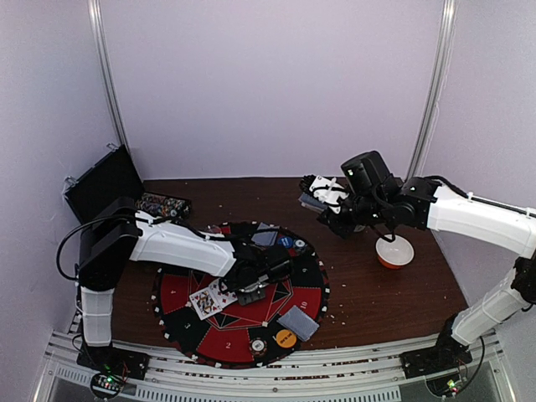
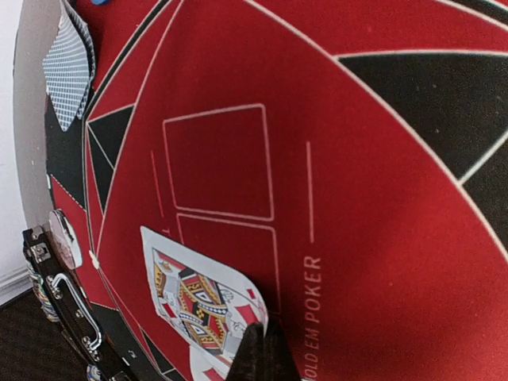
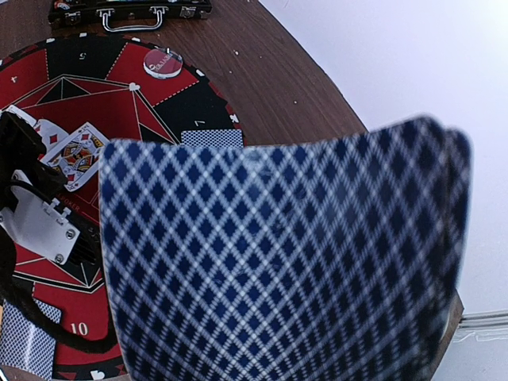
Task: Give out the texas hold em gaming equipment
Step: Flop the poker card into the community card area.
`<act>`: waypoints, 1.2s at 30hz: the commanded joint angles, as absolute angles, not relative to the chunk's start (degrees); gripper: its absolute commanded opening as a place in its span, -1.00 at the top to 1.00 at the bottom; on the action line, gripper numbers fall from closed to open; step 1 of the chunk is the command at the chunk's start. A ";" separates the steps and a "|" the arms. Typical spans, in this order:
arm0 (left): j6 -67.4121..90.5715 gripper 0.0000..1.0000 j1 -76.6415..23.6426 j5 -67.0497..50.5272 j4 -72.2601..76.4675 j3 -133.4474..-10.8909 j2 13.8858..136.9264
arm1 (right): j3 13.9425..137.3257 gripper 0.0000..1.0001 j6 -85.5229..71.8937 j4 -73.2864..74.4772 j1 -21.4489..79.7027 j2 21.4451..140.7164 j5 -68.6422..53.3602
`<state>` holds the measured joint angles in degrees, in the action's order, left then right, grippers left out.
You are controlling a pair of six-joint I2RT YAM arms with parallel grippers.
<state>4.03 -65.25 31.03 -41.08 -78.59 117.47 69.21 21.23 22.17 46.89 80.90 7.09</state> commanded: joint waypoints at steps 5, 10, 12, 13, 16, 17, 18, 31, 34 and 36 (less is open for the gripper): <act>9.46 1.00 -65.13 22.53 -42.79 -81.30 117.23 | 68.31 0.42 20.91 22.17 46.69 78.93 8.17; 10.88 1.00 -65.13 21.08 -42.70 -82.25 117.73 | 68.12 0.43 20.90 22.19 46.61 78.86 8.17; 11.14 1.00 -65.14 20.52 -42.84 -82.38 117.99 | 68.19 0.42 20.96 22.23 46.63 78.84 8.13; 11.30 1.00 -65.16 20.26 -42.95 -82.39 118.03 | 68.20 0.42 21.00 22.24 46.63 78.77 8.17; 11.91 1.00 -65.19 19.83 -43.82 -82.40 118.29 | 68.14 0.42 21.01 22.19 46.59 78.59 8.17; 12.06 1.00 -65.16 19.67 -44.05 -82.42 118.38 | 68.05 0.43 21.01 22.23 46.63 78.58 8.23; 12.12 1.00 -65.17 19.36 -44.11 -82.44 118.39 | 68.03 0.42 20.96 22.21 46.59 78.57 8.17; 10.88 0.43 -65.13 14.19 -44.37 -84.65 116.83 | 68.21 0.42 21.09 22.21 46.66 78.66 8.26; 9.52 0.41 -65.15 11.17 -44.00 -85.07 115.26 | 68.16 0.42 21.09 22.24 46.61 78.56 8.47; 7.69 0.36 -65.11 9.06 -43.30 -85.03 113.56 | 68.37 0.42 21.15 22.30 46.52 78.49 8.77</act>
